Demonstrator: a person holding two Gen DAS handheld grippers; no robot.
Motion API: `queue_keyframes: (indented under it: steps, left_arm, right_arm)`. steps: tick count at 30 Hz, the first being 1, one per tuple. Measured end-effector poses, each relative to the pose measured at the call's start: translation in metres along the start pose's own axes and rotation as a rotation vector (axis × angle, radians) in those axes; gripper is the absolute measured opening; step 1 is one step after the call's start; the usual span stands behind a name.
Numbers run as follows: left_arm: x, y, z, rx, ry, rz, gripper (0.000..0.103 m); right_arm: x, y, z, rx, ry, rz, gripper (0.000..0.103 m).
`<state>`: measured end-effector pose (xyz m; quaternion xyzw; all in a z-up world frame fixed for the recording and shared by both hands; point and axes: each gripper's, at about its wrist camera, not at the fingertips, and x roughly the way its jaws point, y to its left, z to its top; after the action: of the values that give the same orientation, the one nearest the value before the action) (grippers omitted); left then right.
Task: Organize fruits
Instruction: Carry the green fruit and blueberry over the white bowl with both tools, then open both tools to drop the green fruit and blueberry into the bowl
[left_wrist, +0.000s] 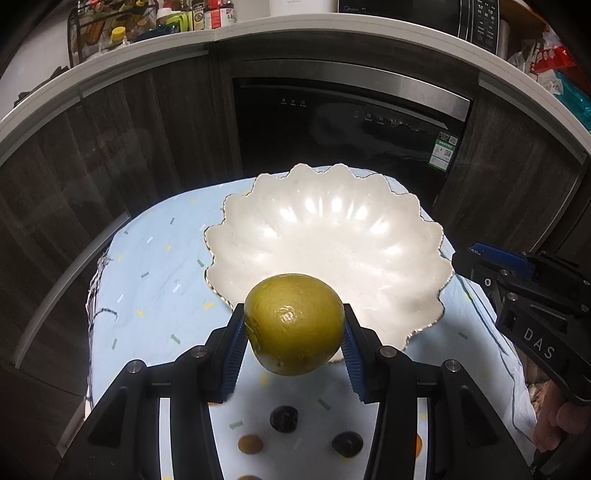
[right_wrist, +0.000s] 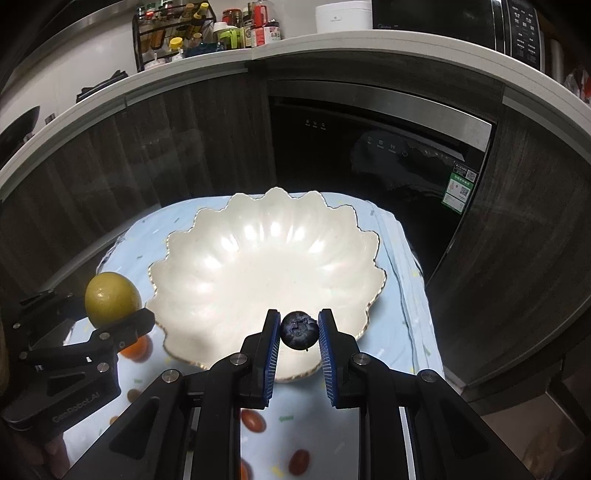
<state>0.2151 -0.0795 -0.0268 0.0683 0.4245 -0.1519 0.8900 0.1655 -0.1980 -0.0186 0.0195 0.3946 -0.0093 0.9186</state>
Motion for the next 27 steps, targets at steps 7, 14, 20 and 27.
queue_keyframes:
  steps: [7, 14, 20, 27]
  left_arm:
    - [0.019, 0.002, 0.014, 0.001, 0.025, -0.013, 0.047]
    - [0.036, 0.008, 0.022, -0.022, 0.049, -0.009, 0.047]
    - [0.052, 0.009, 0.025, -0.025, 0.084, -0.007, 0.047]
    - [0.065, 0.011, 0.022, -0.028, 0.12, 0.01, 0.048]
  right_arm:
    - [0.015, 0.0, 0.01, 0.001, 0.014, 0.004, 0.023]
    - [0.034, -0.001, 0.016, 0.033, 0.059, 0.016, 0.023]
    - [0.049, -0.001, 0.017, 0.044, 0.093, 0.01, 0.023]
    - [0.065, -0.006, 0.013, 0.06, 0.146, -0.007, 0.023]
